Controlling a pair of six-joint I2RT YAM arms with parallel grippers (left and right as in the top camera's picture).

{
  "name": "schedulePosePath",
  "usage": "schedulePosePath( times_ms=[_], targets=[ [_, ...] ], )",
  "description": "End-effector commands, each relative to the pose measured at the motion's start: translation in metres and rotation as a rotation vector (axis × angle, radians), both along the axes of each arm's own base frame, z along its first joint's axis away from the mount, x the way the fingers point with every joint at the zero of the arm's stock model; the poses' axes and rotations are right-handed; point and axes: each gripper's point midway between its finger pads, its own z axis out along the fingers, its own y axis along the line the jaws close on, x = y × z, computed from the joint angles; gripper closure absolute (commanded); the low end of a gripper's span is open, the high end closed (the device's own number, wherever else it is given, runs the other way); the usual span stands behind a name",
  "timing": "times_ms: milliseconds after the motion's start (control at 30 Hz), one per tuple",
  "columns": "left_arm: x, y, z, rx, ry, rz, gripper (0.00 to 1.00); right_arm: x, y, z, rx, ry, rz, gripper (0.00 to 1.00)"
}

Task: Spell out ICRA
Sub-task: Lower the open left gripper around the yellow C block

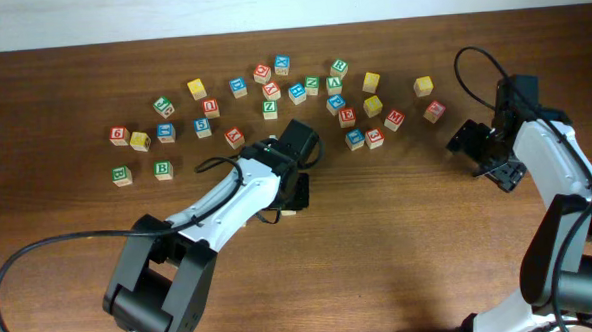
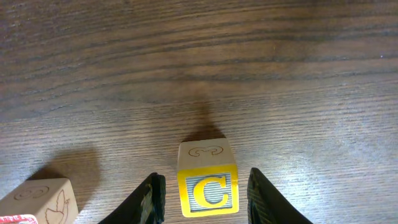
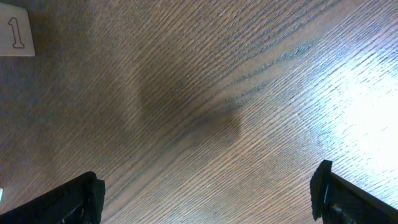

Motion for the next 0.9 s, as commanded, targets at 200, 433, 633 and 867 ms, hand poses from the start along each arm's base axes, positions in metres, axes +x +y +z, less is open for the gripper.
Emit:
schedulePosePath(
  times_ms=[200,433,633,867],
  targets=[
    [-0.012,0.008,-0.016,0.026,0.035,0.035,0.65,0.005,-0.003,0.011,-0.015,-0.032,-0.004,0.02],
    [-0.005,0.004,-0.017,0.005,0.005,0.034,0.69,0.005,-0.003,0.011,-0.015,-0.032,-0.004,0.02],
    [-0.005,0.004,-0.017,0.005,0.005,0.034,0.67,0.005,-0.003,0.011,-0.015,-0.032,-0.004,0.02],
    [0.0,0.001,-0.016,-0.007,-0.018,0.034,0.68,0.005,-0.003,0.011,-0.015,-0.032,-0.004,0.02]
  ],
)
